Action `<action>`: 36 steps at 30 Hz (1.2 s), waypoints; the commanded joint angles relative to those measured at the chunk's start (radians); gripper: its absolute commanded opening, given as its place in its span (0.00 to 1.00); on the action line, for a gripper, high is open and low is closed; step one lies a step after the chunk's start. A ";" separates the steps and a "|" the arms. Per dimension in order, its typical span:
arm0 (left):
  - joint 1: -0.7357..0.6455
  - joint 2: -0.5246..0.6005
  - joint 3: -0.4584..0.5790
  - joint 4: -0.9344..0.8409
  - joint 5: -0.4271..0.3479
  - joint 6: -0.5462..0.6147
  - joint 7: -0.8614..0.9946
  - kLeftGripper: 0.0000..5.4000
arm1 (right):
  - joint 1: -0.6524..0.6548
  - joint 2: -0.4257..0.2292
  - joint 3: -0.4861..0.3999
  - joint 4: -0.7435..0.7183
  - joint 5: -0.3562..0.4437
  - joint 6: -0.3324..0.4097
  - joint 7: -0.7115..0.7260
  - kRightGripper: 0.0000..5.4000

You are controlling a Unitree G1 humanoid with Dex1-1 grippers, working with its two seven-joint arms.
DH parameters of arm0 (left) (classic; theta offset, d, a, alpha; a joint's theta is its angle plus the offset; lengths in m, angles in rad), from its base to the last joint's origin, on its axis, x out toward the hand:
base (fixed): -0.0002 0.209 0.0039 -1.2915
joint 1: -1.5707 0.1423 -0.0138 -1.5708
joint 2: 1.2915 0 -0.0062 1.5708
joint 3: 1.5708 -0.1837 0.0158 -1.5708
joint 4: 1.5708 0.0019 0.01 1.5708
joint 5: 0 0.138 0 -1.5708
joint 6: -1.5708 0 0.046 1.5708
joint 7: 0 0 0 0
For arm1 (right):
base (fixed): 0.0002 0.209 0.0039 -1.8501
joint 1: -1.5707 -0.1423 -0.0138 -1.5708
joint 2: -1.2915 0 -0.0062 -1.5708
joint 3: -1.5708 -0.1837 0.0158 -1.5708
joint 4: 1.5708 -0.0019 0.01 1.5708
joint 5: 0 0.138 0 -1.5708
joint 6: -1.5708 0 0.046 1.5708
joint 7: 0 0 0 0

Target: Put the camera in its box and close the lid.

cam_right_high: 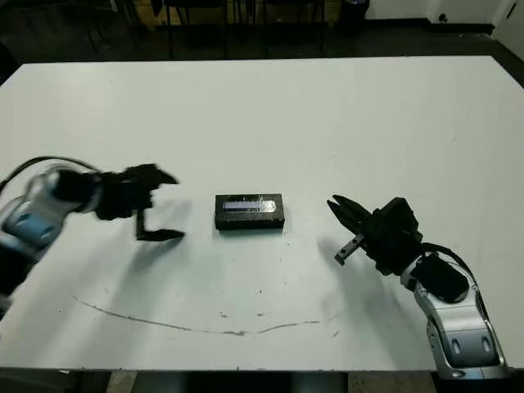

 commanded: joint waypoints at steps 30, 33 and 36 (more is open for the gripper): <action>0.165 -0.797 -0.038 -0.252 -0.076 0.233 0.941 0.06 | -0.003 0.027 -0.061 0.180 0.052 -0.195 0.009 0.00; 0.187 -0.805 -0.045 -0.171 -0.053 0.230 0.961 0.00 | 0.003 0.024 -0.060 0.162 0.052 -0.175 0.003 0.00; 0.209 -0.813 -0.030 -0.141 -0.050 0.314 0.980 0.00 | 0.010 0.020 -0.058 0.132 0.044 -0.143 -0.012 0.00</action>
